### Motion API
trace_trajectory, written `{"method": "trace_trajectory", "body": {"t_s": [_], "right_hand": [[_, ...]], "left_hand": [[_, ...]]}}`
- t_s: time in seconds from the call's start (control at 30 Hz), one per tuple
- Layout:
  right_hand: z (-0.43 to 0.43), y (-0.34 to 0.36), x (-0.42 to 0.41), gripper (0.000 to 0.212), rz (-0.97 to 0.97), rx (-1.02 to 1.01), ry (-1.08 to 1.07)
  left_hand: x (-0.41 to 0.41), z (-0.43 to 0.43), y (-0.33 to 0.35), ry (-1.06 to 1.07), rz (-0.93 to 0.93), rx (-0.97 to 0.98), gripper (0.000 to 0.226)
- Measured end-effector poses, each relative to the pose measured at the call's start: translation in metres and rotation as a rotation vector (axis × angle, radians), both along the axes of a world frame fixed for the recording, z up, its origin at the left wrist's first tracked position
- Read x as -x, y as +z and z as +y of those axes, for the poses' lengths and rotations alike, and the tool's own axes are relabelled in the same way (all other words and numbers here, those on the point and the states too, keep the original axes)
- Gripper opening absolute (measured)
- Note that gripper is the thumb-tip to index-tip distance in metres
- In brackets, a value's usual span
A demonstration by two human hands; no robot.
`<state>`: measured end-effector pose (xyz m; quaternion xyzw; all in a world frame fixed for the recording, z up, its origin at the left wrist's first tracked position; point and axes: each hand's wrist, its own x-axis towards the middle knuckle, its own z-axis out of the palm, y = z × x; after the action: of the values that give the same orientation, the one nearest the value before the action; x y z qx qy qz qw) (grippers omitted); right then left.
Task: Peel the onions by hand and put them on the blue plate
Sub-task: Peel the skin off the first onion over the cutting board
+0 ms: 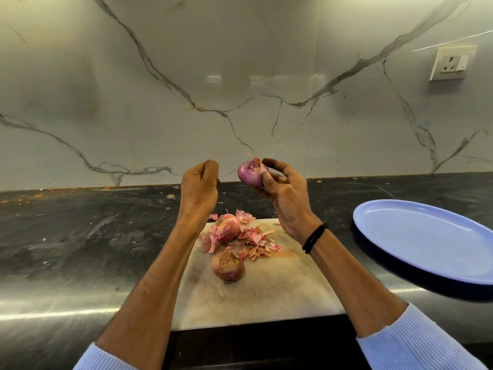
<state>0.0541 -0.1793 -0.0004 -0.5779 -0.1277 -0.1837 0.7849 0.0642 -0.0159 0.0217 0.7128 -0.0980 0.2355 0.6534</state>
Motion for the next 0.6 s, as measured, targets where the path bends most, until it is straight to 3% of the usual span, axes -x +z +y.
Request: {"method": "trace_trajectory", "body": {"t_s": [0.1,0.23,0.37,0.47,0.6], "right_hand": [[0.0003,0.0,0.0012,0.029,-0.011,0.035,-0.017],[0.0002,-0.001,0.0008,0.033,-0.02,0.091,-0.05],[-0.0013,-0.0003,0.0016,0.035,-0.035,0.126,-0.063],[-0.0012,-0.0002,0.0024,0.037,-0.047,0.163,-0.075],[-0.0014,-0.0012,0.0013,0.037,-0.039,0.155,-0.035]], "left_hand": [[0.0006,0.0009,-0.0022,0.021,-0.039,-0.047,0.038],[0.004,-0.0011,-0.0016,-0.08,-0.057,-0.036,0.016],[-0.0015,0.0,-0.0022,-0.173,-0.096,-0.11,0.047],[0.001,-0.0009,-0.001,-0.277,-0.096,-0.064,0.041],[0.0034,-0.0032,-0.0023,-0.322,-0.126,-0.151,0.038]]}}
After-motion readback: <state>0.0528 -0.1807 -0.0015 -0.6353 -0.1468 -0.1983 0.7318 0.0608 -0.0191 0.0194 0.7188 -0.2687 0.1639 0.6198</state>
